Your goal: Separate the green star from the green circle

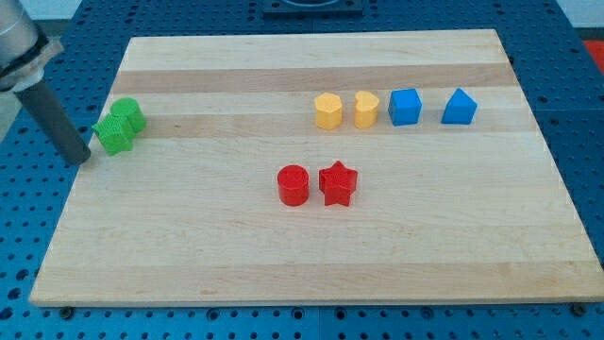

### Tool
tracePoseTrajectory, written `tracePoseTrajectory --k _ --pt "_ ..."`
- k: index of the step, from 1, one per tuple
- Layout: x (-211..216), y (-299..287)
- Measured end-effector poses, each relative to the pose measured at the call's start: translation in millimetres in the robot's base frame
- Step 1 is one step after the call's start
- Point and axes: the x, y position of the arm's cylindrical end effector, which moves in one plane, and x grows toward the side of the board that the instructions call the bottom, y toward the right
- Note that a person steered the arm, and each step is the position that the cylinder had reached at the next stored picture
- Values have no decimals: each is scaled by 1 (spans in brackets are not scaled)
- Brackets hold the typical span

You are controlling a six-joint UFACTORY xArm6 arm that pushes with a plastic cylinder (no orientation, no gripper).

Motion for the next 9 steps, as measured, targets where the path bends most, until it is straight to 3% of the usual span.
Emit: tracePoseTrajectory --k 2,5,6,9 --pt "-38 1" --pt "-45 61" --pt "-42 102" --pt "22 187"
